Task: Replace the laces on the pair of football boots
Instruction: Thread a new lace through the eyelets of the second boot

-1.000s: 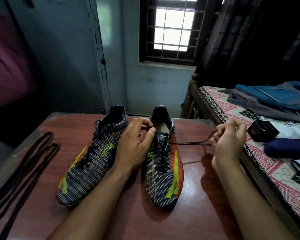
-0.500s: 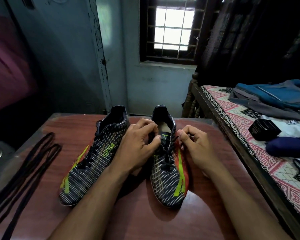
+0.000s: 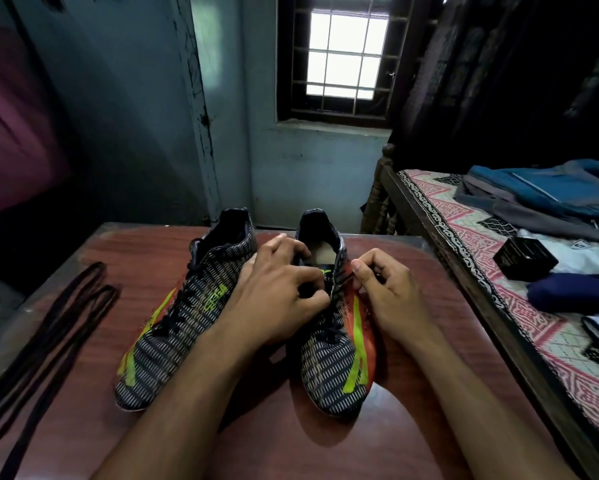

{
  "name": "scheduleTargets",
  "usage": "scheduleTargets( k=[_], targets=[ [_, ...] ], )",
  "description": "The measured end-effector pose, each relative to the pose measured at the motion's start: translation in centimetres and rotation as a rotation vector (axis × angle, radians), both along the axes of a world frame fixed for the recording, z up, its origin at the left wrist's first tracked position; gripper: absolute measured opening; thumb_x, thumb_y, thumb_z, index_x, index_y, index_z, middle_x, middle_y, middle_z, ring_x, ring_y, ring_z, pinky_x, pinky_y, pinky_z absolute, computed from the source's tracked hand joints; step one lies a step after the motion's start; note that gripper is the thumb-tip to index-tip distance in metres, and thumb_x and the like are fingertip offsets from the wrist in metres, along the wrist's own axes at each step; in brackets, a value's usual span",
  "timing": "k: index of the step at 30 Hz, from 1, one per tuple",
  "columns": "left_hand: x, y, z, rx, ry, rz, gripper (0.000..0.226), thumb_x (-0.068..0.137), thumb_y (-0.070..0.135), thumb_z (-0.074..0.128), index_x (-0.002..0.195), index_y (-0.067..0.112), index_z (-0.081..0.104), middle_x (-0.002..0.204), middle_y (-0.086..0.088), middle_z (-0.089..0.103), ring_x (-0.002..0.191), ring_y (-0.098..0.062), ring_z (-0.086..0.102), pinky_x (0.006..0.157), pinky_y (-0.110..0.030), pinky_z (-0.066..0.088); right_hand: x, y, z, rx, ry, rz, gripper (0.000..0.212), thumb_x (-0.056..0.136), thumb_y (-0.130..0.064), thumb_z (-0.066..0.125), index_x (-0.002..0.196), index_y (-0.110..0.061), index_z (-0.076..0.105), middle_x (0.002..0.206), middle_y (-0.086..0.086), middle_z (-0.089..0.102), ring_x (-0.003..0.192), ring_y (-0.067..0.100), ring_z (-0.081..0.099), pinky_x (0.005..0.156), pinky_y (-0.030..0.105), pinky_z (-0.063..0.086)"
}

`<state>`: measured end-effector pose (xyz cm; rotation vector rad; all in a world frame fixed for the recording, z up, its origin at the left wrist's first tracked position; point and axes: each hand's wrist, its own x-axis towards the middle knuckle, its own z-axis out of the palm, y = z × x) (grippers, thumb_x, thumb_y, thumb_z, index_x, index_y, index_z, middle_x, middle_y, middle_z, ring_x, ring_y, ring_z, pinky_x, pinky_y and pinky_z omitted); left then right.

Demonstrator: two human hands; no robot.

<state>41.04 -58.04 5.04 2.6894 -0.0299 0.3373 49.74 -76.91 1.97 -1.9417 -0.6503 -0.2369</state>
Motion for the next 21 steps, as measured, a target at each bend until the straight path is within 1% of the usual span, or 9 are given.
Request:
scheduleTargets(
  k=[2, 3, 5, 8, 11, 13, 16, 19, 21],
  targets=[
    [-0.1, -0.2, 0.4, -0.012, 0.065, 0.03, 0.011, 0.09, 0.053, 0.06, 0.087, 0.045, 0.066, 0.138, 0.016, 0.036, 0.148, -0.009, 0.014, 0.121, -0.053, 0.02, -0.1, 0.1, 0.0, 0.024, 0.029, 0.005, 0.024, 0.103, -0.024, 0.06, 0.08, -0.021, 0.062, 0.071, -0.007, 0.066, 0.068, 0.02, 0.063, 0.067, 0.043, 0.052],
    [-0.1, -0.2, 0.5, -0.014, 0.093, 0.036, 0.011, 0.09, 0.051, 0.06, 0.082, 0.044, 0.064, 0.136, 0.015, 0.036, 0.148, -0.01, 0.015, 0.121, -0.052, 0.019, -0.2, 0.2, 0.1, 0.027, 0.033, 0.011, 0.024, 0.103, -0.024, 0.06, 0.079, -0.022, 0.062, 0.07, -0.007, 0.067, 0.068, 0.021, 0.063, 0.068, 0.044, 0.052],
    [0.0, -0.2, 0.5, -0.039, 0.137, 0.033, 0.018, 0.09, 0.048, 0.061, 0.073, 0.042, 0.059, 0.131, 0.016, 0.036, 0.143, -0.012, 0.022, 0.12, -0.049, 0.023, -0.3, 0.2, 0.2, 0.023, 0.028, 0.021, 0.024, 0.103, -0.023, 0.061, 0.079, -0.023, 0.062, 0.07, -0.008, 0.066, 0.066, 0.013, 0.061, 0.067, 0.039, 0.05],
    [0.2, 0.2, 0.6, -0.166, 0.185, 0.027, 0.03, 0.09, 0.039, 0.064, 0.061, 0.041, 0.057, 0.123, 0.015, 0.038, 0.125, -0.012, 0.033, 0.115, -0.037, 0.031, -0.4, 0.3, 0.3, 0.008, 0.008, 0.044, 0.022, 0.102, -0.024, 0.062, 0.08, -0.023, 0.063, 0.071, -0.008, 0.067, 0.066, 0.003, 0.059, 0.066, 0.028, 0.046],
    [0.5, 0.7, 0.4, -0.3, 0.155, 0.049, 0.031, 0.089, 0.03, 0.069, 0.06, 0.039, 0.062, 0.118, 0.012, 0.044, 0.12, -0.016, 0.043, 0.104, -0.026, 0.035, -0.3, 0.4, 0.3, 0.02, 0.002, 0.06, 0.021, 0.099, -0.032, 0.063, 0.08, -0.024, 0.063, 0.073, -0.006, 0.068, 0.067, 0.003, 0.06, 0.066, 0.028, 0.045],
    [0.7, 1.0, 0.1, -0.381, 0.138, 0.043, 0.03, 0.087, 0.03, 0.075, 0.059, 0.037, 0.067, 0.113, 0.015, 0.046, 0.116, -0.019, 0.05, 0.099, -0.028, 0.041, -0.3, 0.3, 0.3, 0.027, -0.011, 0.062, 0.021, 0.097, -0.035, 0.063, 0.08, -0.023, 0.064, 0.073, -0.006, 0.068, 0.067, 0.006, 0.061, 0.067, 0.031, 0.047],
    [0.7, 1.3, -0.2, -0.435, 0.127, 0.025, 0.032, 0.084, 0.03, 0.08, 0.058, 0.045, 0.069, 0.11, 0.021, 0.046, 0.113, -0.021, 0.054, 0.103, -0.037, 0.046, -0.1, 0.1, 0.2, -0.004, -0.039, 0.047, 0.018, 0.097, -0.028, 0.069, 0.08, -0.024, 0.067, 0.074, -0.009, 0.069, 0.07, 0.006, 0.063, 0.068, 0.03, 0.049],
    [0.7, 1.1, -0.2, -0.427, 0.072, 0.044, 0.038, 0.083, 0.032, 0.082, 0.053, 0.046, 0.065, 0.11, 0.019, 0.049, 0.114, -0.019, 0.054, 0.103, -0.036, 0.044, 0.0, 0.0, 0.2, -0.039, -0.048, 0.047, 0.007, 0.09, -0.035, 0.073, 0.086, -0.03, 0.071, 0.081, -0.012, 0.07, 0.078, 0.007, 0.066, 0.072, 0.03, 0.052],
    [0.5, 0.9, -0.1, -0.404, 0.035, 0.056, 0.034, 0.084, 0.036, 0.081, 0.055, 0.046, 0.065, 0.109, 0.018, 0.051, 0.114, -0.017, 0.052, 0.102, -0.034, 0.044, 0.0, -0.1, 0.2, -0.063, -0.077, 0.062, 0.005, 0.087, -0.035, 0.073, 0.092, -0.033, 0.074, 0.087, -0.013, 0.072, 0.086, 0.008, 0.068, 0.079, 0.033, 0.055]
  ],
)
